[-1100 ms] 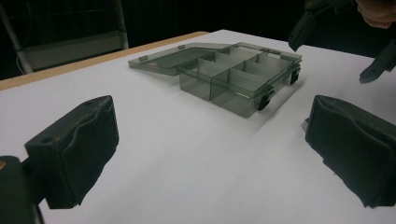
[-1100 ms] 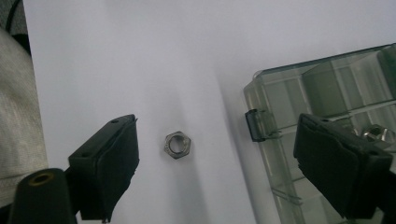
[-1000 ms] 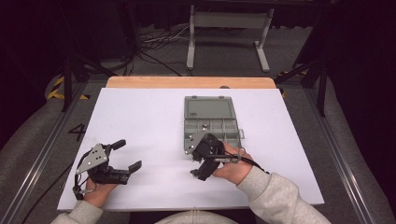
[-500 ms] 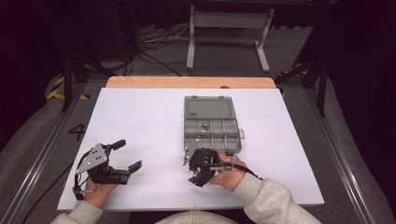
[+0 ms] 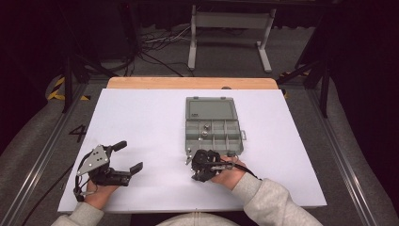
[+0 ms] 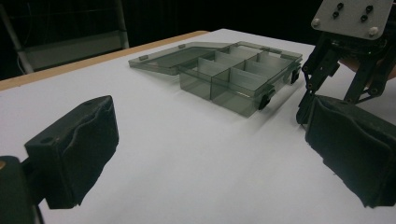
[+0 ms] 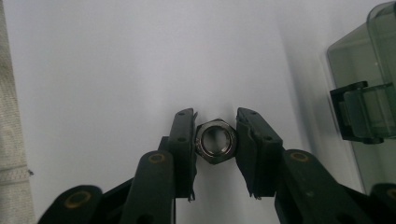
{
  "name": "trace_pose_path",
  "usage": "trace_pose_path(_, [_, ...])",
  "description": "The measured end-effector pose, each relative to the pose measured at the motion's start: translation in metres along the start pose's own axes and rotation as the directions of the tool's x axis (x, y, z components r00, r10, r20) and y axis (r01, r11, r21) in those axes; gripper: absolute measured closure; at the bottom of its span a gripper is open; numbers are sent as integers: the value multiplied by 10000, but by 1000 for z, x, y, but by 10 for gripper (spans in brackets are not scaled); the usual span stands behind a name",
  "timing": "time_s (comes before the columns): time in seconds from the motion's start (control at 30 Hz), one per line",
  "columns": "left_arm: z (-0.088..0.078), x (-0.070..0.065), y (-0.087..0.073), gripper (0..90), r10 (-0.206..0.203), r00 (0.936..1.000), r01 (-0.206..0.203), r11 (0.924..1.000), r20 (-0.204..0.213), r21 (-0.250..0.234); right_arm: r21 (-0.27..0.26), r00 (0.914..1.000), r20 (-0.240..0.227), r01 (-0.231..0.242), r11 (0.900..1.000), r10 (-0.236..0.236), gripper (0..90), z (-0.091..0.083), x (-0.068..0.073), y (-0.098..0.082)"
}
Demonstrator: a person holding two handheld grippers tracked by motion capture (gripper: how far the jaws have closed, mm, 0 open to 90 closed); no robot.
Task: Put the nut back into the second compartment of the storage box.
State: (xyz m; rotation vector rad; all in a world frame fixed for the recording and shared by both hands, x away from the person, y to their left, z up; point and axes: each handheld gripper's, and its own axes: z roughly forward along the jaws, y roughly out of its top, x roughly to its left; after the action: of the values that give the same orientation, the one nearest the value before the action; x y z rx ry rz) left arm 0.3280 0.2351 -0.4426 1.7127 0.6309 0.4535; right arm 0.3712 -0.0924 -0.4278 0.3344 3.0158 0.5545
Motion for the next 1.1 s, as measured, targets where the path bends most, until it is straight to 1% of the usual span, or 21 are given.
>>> trace_pose_path(0.03, [0,0,0,36,40,10000,-40,10000,-6,-8,16,9999,99,-53,10000,53,696,0,1,1])
trace_pose_path(0.1, [0,1,0,36,35,10000,-35,10000,-2,-4,37,10000,82,-27,10000,27,701,-1,0,1])
trace_pose_path(0.2, [0,0,0,36,43,10000,-43,10000,22,9,-91,9998,166,-52,9999,54,701,-4,0,1])
trace_pose_path(0.27, [0,0,0,36,39,10000,-39,10000,2,-4,-146,9999,169,-16,9999,18,702,-9,0,2])
trace_pose_path(0.3, [0,0,0,35,39,10000,-39,10000,-1,-3,-202,9996,265,-47,9998,52,702,-11,1,3])
trace_pose_path(0.33, [0,0,0,36,-18,10000,18,10000,5,-2,-221,9998,213,62,9997,-57,702,-14,0,3])
trace_pose_path(0.37, [0,0,0,36,-13,10000,13,10000,22,30,-268,9995,301,73,9996,-65,702,-17,1,4])
trace_pose_path(0.4, [0,0,0,36,-8,10000,8,10000,18,40,-277,9994,294,199,9994,-191,701,-20,1,6])
trace_pose_path(0.47, [0,0,0,36,24,10000,-24,10000,26,35,-368,9990,371,251,9990,-237,702,-25,0,7])
trace_pose_path(0.5, [0,0,0,36,-12,10000,12,10000,6,28,-382,9991,391,205,9991,-190,702,-29,-1,8])
trace_pose_path(0.53, [0,0,0,36,-13,10000,13,10000,6,29,-412,9985,515,186,9990,-165,701,-32,-1,9])
trace_pose_path(0.57, [0,0,0,36,-13,10000,13,10000,11,42,-453,9982,540,266,9986,-242,701,-34,-3,10])
trace_pose_path(0.7, [0,0,0,36,31,10000,-32,10000,34,68,-664,9970,749,229,9975,-179,702,-48,-6,13])
trace_pose_path(0.73, [0,0,0,36,21,10000,-21,10000,33,54,-748,9963,810,334,9966,-273,701,-50,-8,14])
trace_pose_path(0.77, [0,0,0,36,21,10000,-21,10000,33,54,-748,9963,810,334,9966,-273,701,-50,-8,14])
trace_pose_path(0.83, [0,0,0,35,-18,10000,17,10000,21,46,-820,9956,925,250,9963,-173,702,-57,-11,16])
trace_pose_path(0.87, [0,0,0,36,-13,10000,13,10000,30,40,-860,9950,970,330,9957,-246,701,-61,-13,18])
trace_pose_path(0.97, [0,0,0,35,-14,10000,14,10000,29,43,-1028,9932,1161,242,9944,-122,701,-69,-17,21])
trace_pose_path(1.0, [0,0,0,35,-13,10000,13,10000,29,45,-1077,9934,1147,183,9940,-58,702,-72,-18,22])
trace_pose_path(1.03, [0,0,0,36,-11,10000,11,10000,33,46,-1121,9927,1196,256,9934,-120,702,-73,-20,23])
trace_pose_path(1.1, [0,0,0,36,-9,10000,9,10000,17,47,-1217,9923,1241,113,9925,39,701,-77,-25,24])
